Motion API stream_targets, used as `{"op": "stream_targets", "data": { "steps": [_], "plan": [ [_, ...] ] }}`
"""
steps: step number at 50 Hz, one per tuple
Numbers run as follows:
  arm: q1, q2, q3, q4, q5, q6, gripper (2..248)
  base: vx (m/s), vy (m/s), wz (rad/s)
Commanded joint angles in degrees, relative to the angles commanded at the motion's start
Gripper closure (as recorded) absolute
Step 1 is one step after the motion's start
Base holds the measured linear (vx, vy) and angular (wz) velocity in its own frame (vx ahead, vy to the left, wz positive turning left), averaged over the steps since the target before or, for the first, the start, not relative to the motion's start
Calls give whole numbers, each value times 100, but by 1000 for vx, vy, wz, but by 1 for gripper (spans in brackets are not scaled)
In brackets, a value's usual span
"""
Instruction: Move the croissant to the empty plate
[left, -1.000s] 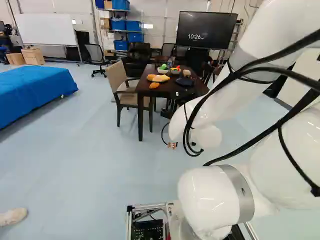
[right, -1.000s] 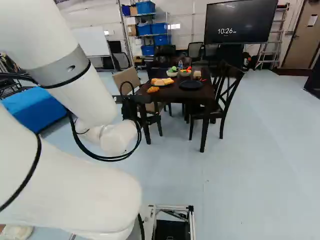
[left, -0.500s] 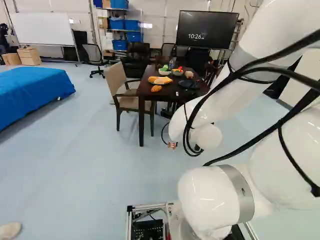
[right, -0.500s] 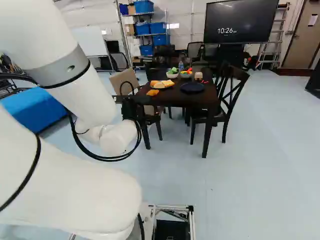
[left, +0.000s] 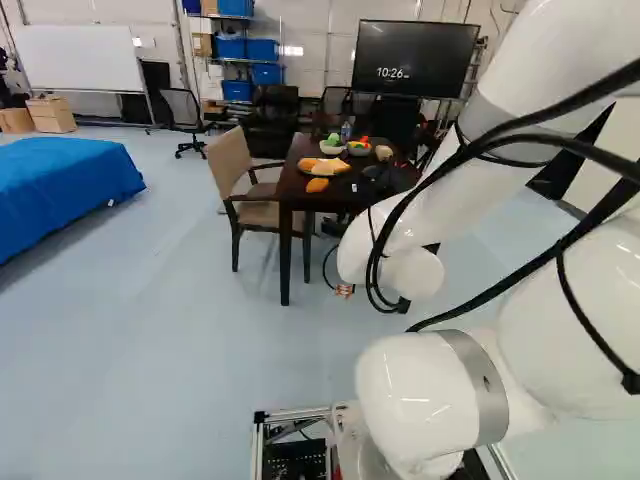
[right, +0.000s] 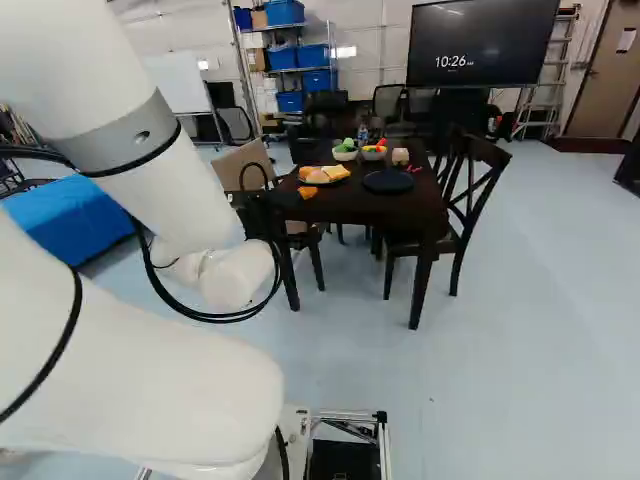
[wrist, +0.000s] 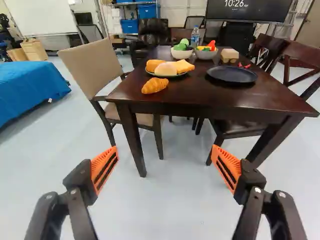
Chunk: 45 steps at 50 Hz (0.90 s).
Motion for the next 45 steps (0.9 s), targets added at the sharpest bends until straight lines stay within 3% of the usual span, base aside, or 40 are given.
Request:
{"op": "stream_targets", "data": {
  "steps": [45],
  "plan": [
    [0,0,0,0,0,0,3,183,3,-14]
  ]
}}
